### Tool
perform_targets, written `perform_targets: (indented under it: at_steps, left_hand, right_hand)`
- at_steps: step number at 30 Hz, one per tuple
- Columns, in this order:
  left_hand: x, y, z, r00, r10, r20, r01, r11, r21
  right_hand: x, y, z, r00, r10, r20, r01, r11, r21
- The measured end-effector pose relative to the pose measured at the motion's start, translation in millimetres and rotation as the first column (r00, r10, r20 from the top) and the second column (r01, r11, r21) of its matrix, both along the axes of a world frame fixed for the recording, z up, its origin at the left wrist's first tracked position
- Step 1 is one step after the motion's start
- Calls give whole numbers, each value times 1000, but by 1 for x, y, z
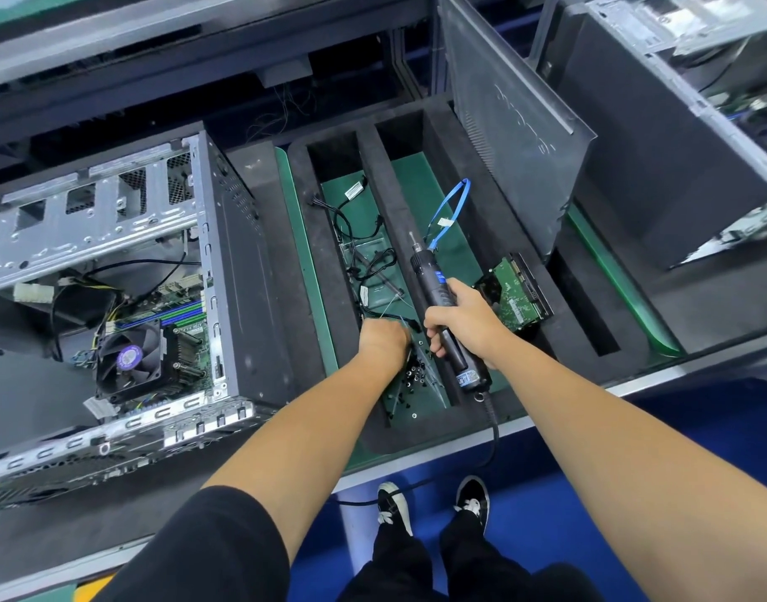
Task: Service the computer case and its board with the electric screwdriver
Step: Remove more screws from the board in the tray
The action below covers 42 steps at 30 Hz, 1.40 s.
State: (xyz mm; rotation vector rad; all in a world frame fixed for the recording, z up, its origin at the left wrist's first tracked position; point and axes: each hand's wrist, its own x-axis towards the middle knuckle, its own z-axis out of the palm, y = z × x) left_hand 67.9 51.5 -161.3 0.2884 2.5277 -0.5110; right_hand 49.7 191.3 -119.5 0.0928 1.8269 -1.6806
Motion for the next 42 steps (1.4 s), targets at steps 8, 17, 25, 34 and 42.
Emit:
perform_targets:
  at_steps: [8,17,25,34,42]
  left_hand:
    - [3,-1,9,999,46,7,-46,993,107]
    - [18,0,12,922,-329,206,280,931,235]
    - [23,8,-4,859,-484,167,454,871,188]
    - [23,7,-6,882,-440,167,410,893,184]
    - [21,4,-7,934,-318,164,282,936,212]
  right_hand:
    - [0,0,-1,1000,-4,3,4,1000,-16]
    - [0,1,-2,1000,-2,0,2,1000,-22]
    - [1,0,-4,1000,-9,-14,9,1000,-4]
    - [0,-1,-4,1000,-10,-26,10,1000,2]
    - [1,-1,-2,1000,-5,-21,4,1000,-7]
